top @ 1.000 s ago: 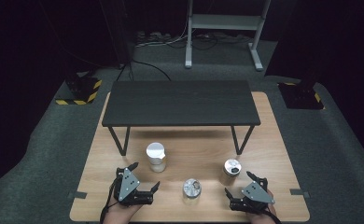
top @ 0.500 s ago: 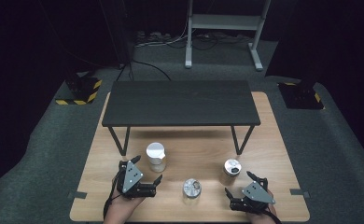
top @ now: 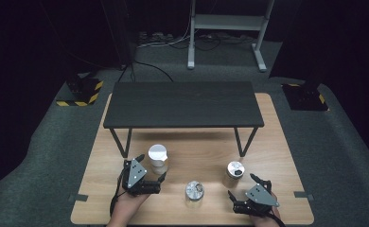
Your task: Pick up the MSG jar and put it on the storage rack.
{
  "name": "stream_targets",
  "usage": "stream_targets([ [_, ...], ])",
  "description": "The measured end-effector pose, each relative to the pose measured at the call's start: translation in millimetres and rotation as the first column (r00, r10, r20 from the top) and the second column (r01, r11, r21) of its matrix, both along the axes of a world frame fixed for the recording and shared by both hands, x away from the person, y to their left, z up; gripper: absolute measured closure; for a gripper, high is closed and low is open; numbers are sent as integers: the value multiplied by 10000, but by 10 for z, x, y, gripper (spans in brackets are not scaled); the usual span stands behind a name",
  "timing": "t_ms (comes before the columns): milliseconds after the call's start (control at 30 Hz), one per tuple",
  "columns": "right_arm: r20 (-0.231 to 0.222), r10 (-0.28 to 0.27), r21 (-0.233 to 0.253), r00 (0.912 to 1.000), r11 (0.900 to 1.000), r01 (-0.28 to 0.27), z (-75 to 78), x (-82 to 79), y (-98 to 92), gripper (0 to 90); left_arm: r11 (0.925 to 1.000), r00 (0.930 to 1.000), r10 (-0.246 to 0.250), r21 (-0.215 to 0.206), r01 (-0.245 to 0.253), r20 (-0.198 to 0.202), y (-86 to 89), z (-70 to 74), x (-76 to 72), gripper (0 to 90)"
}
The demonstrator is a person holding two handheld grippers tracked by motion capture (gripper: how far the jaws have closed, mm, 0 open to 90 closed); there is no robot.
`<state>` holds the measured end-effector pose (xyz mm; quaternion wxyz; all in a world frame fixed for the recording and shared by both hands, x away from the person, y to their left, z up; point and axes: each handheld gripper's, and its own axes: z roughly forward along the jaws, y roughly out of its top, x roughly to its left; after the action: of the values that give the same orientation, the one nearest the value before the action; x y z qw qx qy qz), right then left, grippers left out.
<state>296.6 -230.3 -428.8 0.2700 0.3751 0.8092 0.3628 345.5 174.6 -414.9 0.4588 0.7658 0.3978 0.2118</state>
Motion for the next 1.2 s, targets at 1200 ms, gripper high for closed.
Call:
stream_targets([
  [1200,-65,129,-48,9999,9999,-129,-2,3,8,0,9952,9987,497,-845,-487,95,-62,-250,206,190],
])
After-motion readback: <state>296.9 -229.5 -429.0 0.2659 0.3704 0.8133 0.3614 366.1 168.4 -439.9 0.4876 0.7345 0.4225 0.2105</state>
